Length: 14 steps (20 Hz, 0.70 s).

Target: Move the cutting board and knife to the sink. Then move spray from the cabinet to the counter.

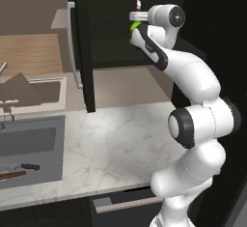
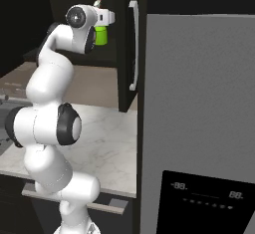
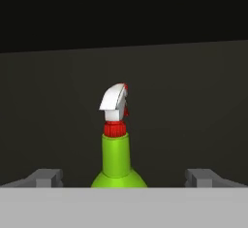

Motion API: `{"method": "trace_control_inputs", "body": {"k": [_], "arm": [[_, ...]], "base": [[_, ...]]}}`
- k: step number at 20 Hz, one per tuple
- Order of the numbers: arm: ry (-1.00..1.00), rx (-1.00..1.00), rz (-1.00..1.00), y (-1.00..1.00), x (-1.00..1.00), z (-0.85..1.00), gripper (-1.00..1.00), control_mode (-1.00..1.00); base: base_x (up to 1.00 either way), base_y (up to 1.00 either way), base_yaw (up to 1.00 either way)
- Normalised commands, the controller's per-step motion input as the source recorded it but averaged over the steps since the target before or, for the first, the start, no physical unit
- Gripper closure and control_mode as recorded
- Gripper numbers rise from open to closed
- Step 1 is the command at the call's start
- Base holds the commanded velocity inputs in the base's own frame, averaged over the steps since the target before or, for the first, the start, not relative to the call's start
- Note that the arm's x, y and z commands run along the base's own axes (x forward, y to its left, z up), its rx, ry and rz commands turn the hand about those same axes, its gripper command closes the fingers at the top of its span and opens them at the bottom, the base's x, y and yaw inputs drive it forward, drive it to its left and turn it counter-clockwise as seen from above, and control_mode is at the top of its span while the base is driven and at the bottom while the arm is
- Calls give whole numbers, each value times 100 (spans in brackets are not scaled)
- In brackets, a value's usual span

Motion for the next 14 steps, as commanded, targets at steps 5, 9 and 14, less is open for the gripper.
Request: {"method": "trace_control_inputs", "body": {"k": [5,9,14], "arm": [[0,0,0,0,11,-13,-100,-100],[0,0,0,0,13,-8,-100,-100],[0,0,0,3,15,-2,-100,-100]], "base": [[0,0,0],[0,0,0],[0,0,0]]}}
